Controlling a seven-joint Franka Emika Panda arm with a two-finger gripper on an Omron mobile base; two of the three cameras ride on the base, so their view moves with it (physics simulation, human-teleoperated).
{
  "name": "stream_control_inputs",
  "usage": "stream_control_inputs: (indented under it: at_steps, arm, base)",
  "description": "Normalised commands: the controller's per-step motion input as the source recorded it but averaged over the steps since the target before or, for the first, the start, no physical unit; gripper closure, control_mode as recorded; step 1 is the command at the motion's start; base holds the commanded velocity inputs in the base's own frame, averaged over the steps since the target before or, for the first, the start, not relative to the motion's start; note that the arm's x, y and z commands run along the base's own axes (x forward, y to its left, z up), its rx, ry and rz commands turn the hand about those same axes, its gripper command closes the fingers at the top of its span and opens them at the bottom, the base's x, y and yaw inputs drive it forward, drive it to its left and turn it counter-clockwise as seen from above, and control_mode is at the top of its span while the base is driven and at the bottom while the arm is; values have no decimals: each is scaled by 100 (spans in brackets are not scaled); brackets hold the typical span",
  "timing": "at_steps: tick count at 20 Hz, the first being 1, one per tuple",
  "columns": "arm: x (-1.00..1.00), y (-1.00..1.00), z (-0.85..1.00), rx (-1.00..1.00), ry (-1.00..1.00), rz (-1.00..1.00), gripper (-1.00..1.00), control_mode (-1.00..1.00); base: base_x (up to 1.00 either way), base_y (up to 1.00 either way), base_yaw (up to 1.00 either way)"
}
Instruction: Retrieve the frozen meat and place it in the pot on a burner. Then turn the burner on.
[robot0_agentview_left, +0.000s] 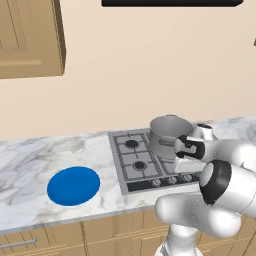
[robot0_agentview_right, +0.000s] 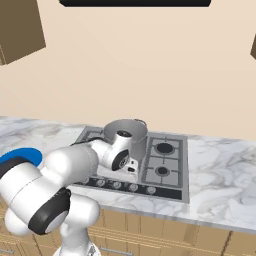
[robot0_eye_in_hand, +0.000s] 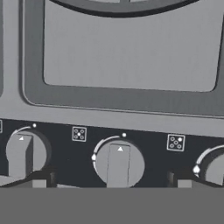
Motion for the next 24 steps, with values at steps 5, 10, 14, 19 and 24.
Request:
stream_control_inputs:
  at_steps: [5,10,14,19,24]
  arm:
    - [0,0,-7,-2,0,-2,-100,-100]
    - [0,0,-12,-7,0,0,-100,-100]
    - [0,0,-16,-7,0,0,-100,-100]
    - [0,0,0,0,-2,0,-100,-100]
    - [-4,0,-1,0,-1,0,100,-100]
  base:
    - [0,0,0]
    - [0,0,0]
    - [0,0,0]
    - [0,0,0]
    - [0,0,0]
